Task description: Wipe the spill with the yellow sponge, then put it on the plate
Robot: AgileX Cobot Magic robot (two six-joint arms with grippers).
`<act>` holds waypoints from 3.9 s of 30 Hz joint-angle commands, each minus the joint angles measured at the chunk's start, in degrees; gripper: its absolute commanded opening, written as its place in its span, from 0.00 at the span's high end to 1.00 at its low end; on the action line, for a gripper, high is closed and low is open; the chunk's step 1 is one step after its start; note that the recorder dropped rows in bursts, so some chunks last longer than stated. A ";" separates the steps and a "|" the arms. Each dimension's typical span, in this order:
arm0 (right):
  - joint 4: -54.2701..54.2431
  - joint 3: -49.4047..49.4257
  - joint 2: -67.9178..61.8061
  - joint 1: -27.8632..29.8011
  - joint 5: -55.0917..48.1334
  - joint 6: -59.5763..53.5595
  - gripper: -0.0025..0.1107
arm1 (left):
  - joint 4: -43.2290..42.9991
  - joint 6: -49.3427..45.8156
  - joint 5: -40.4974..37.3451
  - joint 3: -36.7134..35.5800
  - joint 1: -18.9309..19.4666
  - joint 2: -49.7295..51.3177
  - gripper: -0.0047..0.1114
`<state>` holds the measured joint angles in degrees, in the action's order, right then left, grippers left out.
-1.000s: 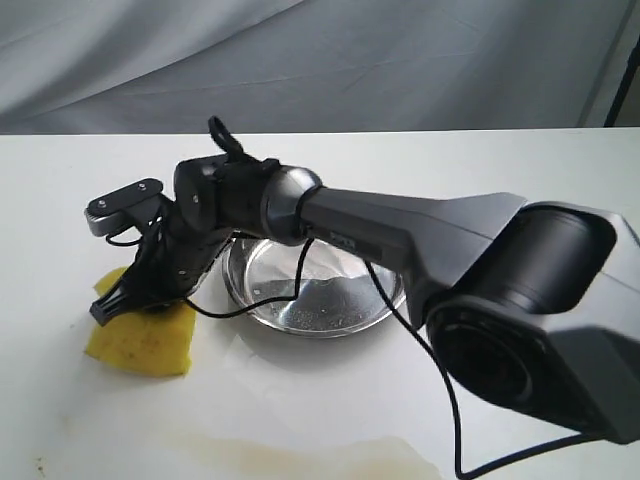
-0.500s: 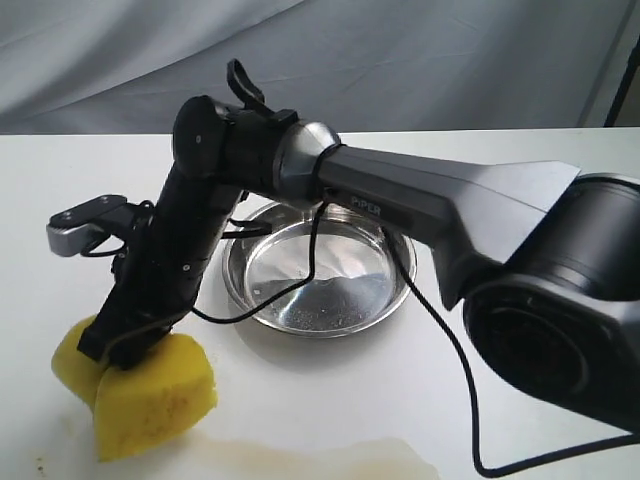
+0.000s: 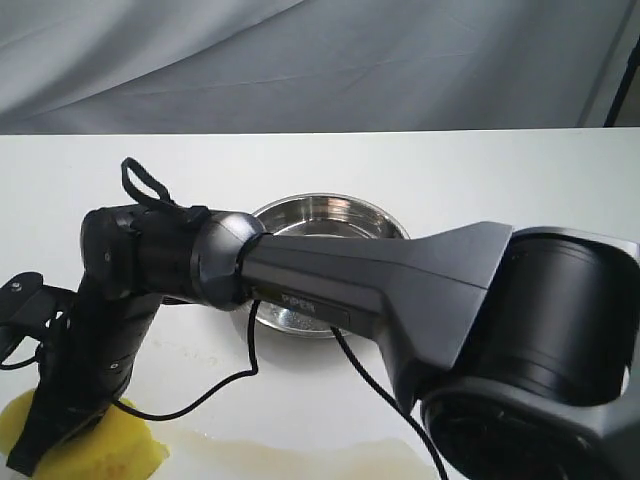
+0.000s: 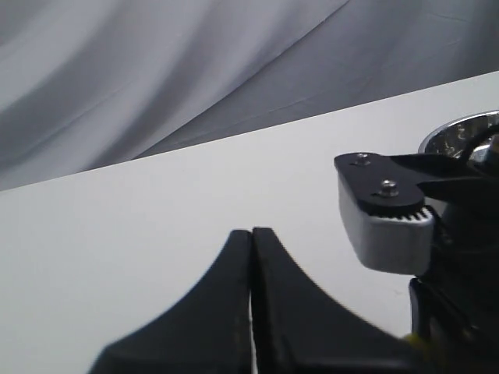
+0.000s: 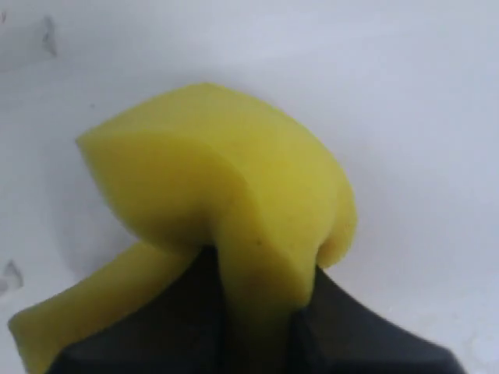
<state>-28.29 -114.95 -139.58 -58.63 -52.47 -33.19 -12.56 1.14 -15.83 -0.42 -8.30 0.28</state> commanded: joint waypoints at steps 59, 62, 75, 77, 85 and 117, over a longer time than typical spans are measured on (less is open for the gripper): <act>20.28 3.35 -0.62 1.93 -17.49 3.19 0.98 | 0.06 0.33 0.60 0.42 -0.31 -0.28 0.96; 20.90 8.09 1.62 1.93 -17.49 3.19 0.98 | 0.06 0.33 0.60 0.42 -0.31 -0.28 0.96; 26.29 27.36 13.70 2.03 -17.49 4.92 0.98 | 0.06 0.33 0.60 0.42 -0.31 -0.28 0.96; 28.29 29.82 15.78 2.03 -17.49 5.70 0.98 | 0.06 0.33 0.60 0.42 -0.31 -0.28 0.96; 35.64 36.99 21.37 2.03 -17.49 11.33 0.98 | 0.06 0.33 0.60 0.42 -0.31 -0.28 0.96; 21.69 40.88 20.43 2.06 28.51 13.74 0.98 | 0.06 0.33 0.60 0.42 -0.31 -0.28 0.96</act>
<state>-6.01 -73.01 -117.41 -56.48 -29.06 -19.31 -12.56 1.14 -15.83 -0.42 -8.30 0.28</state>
